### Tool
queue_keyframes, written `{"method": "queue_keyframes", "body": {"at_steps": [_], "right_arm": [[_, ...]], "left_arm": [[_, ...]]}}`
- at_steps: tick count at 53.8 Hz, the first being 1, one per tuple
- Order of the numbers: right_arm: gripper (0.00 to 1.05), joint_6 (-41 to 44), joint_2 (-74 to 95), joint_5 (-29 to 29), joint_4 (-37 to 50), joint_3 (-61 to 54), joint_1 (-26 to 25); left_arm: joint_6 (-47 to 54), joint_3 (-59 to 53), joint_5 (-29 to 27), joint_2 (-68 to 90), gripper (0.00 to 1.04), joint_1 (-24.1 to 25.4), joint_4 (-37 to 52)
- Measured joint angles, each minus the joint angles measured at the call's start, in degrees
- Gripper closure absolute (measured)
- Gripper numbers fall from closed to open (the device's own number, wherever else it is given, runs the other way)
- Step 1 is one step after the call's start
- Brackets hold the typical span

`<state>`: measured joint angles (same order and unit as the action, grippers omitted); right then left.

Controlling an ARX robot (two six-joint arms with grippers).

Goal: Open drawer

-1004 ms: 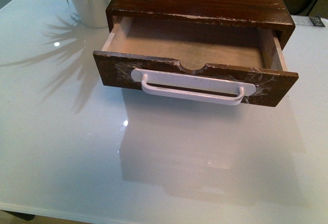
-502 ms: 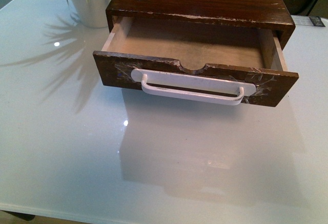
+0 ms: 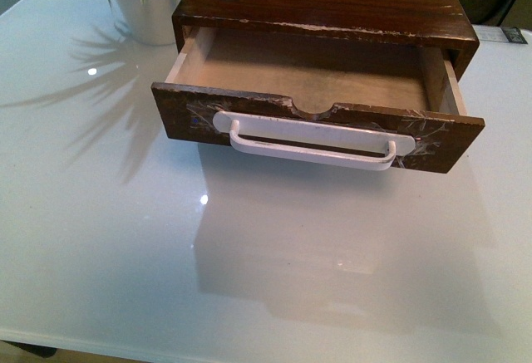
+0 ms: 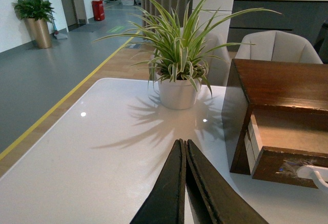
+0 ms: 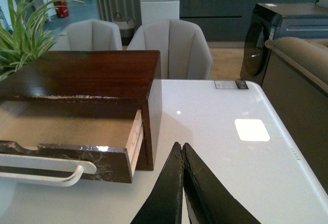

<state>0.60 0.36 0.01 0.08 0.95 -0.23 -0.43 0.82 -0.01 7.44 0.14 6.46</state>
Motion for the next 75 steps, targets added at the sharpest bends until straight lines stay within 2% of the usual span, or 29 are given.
{"method": "queue_keyframes", "body": {"at_steps": [4, 30, 50, 51, 52, 75], "right_arm": [[1.03, 0.00, 0.00, 0.02, 0.00, 0.00, -0.02], [1.02, 0.02, -0.04, 0.00, 0.00, 0.00, 0.00], [0.11, 0.00, -0.04, 0.00, 0.00, 0.00, 0.00], [0.09, 0.00, -0.04, 0.00, 0.00, 0.00, -0.02], [0.07, -0.04, -0.04, 0.00, 0.00, 0.00, 0.00], [0.09, -0.02, -0.04, 0.00, 0.00, 0.00, 0.00]], "left_arm": [[-0.02, 0.00, 0.02, -5.66, 1.03, 0.00, -5.81], [-0.07, 0.00, 0.02, -7.08, 1.02, 0.00, -6.38], [-0.02, 0.00, 0.00, -7.08, 0.09, 0.00, -6.38], [0.00, 0.00, 0.02, -7.08, 0.07, 0.00, -6.38], [0.13, 0.00, 0.02, -7.08, 0.07, 0.00, -6.38], [0.13, 0.00, 0.00, -7.08, 0.08, 0.00, -6.38]]}}
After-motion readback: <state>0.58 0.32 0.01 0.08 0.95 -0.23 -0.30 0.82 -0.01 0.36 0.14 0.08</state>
